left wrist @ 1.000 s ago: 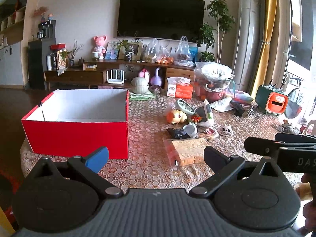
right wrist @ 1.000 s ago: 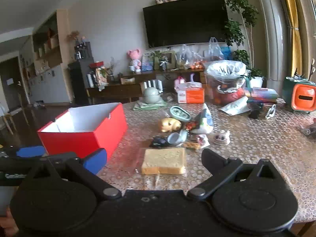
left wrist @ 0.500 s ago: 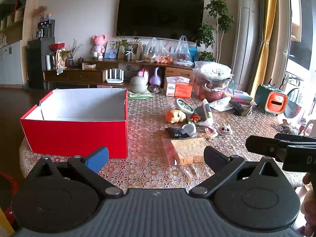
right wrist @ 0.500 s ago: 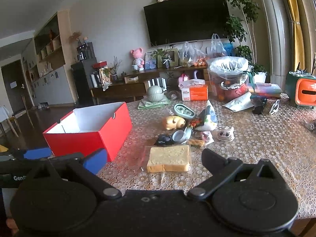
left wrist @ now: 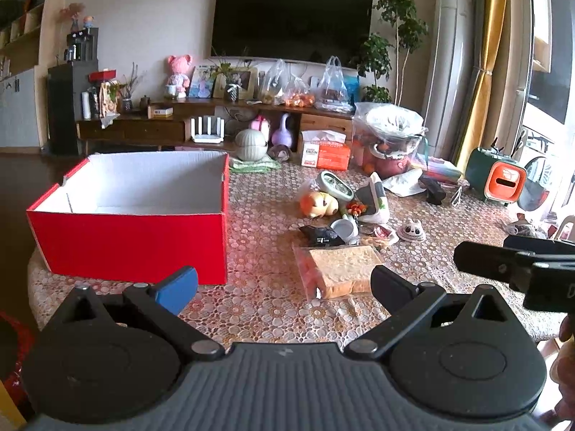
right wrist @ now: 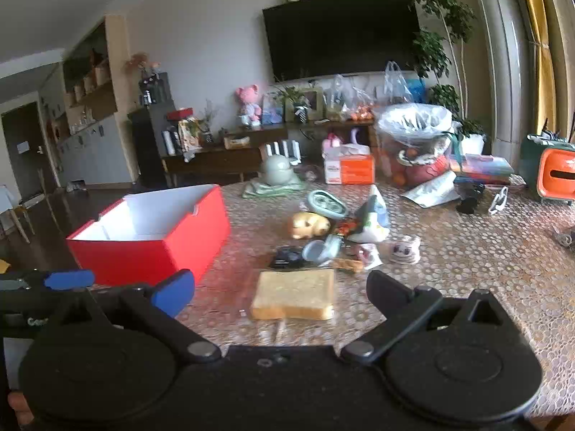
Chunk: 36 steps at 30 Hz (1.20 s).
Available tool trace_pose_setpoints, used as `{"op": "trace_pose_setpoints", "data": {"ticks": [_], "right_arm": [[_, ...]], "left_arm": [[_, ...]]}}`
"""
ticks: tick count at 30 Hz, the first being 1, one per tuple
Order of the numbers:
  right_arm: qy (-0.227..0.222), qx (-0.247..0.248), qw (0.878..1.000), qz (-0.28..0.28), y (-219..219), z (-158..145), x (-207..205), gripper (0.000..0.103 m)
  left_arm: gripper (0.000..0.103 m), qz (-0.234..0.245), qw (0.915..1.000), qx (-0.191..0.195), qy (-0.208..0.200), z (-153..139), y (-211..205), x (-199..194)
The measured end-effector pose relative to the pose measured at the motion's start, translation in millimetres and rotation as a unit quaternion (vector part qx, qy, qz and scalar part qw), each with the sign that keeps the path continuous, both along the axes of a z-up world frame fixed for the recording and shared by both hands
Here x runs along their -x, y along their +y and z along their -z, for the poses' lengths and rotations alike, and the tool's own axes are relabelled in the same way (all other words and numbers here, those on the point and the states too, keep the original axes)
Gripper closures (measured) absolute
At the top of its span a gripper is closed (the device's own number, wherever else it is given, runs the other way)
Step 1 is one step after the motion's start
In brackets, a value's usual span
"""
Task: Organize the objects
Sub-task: 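Move both tools toward the items on the table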
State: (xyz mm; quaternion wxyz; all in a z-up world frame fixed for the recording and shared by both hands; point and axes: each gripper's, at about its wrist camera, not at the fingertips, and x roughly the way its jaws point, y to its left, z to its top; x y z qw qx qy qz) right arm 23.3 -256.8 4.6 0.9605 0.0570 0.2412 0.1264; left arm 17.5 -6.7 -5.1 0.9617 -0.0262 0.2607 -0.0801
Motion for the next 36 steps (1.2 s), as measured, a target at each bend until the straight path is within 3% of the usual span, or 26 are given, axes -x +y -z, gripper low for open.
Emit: {"op": "trace_pose_setpoints", "data": {"ticks": [5, 11, 15, 27, 36], "right_arm": [[0.02, 0.017, 0.999, 0.019, -25, 9, -35, 0.001], [0.036, 0.058, 0.997, 0.041, -48, 27, -75, 0.001], [0.067, 0.055, 0.995, 0.04, -64, 39, -101, 0.001], [0.089, 0.082, 0.992, 0.035, -80, 61, -149, 0.002], [0.097, 0.091, 0.99, 0.036, -86, 75, -179, 0.002]], "left_arm": [[0.0, 0.029, 0.9994, -0.012, 0.014, 8, -14, -26], [0.0, 0.064, 0.9968, -0.044, 0.019, 25, -41, -58], [0.0, 0.093, 0.9925, -0.077, 0.019, 39, -62, -75], [0.0, 0.175, 0.9736, -0.145, 0.023, 69, -97, -127], [0.0, 0.239, 0.9532, -0.181, 0.037, 87, -109, -161]]}}
